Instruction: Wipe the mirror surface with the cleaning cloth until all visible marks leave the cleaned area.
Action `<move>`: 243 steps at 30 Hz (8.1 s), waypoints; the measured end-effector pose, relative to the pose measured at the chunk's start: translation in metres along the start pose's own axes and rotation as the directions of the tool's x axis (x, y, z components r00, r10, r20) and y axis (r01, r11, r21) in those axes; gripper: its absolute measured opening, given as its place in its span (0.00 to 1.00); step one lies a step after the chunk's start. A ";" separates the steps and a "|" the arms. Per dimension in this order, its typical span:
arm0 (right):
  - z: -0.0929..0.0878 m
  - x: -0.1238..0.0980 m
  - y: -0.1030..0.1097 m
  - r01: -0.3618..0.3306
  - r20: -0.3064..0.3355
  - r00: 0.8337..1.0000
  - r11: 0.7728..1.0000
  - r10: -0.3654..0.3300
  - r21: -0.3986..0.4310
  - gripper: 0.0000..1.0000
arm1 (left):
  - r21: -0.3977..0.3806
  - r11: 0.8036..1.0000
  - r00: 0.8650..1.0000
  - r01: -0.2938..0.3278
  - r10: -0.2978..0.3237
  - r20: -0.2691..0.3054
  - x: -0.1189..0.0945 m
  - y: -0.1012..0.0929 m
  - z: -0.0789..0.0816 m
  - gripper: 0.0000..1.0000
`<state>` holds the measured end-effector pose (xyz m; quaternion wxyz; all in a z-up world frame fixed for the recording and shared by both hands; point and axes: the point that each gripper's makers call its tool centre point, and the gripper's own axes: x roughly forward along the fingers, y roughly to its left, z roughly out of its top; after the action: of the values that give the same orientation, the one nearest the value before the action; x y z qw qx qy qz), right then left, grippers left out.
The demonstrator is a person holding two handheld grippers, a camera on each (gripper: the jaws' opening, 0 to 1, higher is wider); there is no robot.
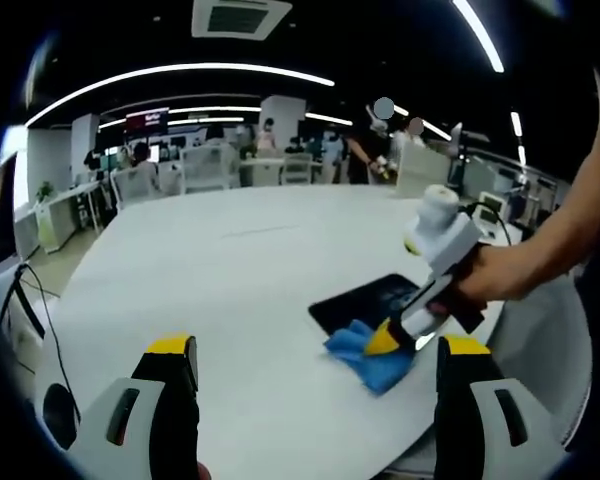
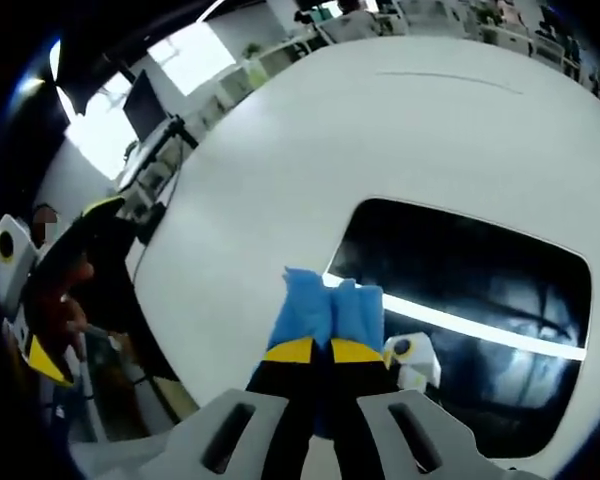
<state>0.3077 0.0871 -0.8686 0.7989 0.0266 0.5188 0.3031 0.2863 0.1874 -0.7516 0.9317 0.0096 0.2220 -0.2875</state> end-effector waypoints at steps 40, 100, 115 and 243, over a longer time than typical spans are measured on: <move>0.039 0.010 -0.023 0.026 0.035 0.999 0.996 -0.023 -0.089 0.00 | -0.014 1.000 0.999 0.009 -0.010 -0.031 -0.010 -0.005 -0.014 0.99; 0.070 0.000 -0.090 0.125 0.002 0.992 0.981 -0.126 -0.146 0.00 | 0.002 1.000 0.999 0.025 -0.025 -0.030 -0.003 -0.003 -0.007 0.99; 0.057 -0.004 -0.082 0.120 0.017 0.993 0.992 -0.119 -0.049 0.00 | 0.001 1.000 1.000 0.014 -0.014 -0.022 -0.006 -0.005 -0.005 0.99; -0.057 -0.059 -0.059 0.067 -0.079 0.994 0.997 -0.070 -0.041 0.00 | -0.004 1.000 1.000 0.019 -0.019 -0.005 0.004 -0.009 0.001 0.99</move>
<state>0.2706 -0.0070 -0.8681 0.7877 -0.0187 0.5453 0.2862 0.2847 0.1779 -0.7517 0.9284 0.0062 0.2249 -0.2958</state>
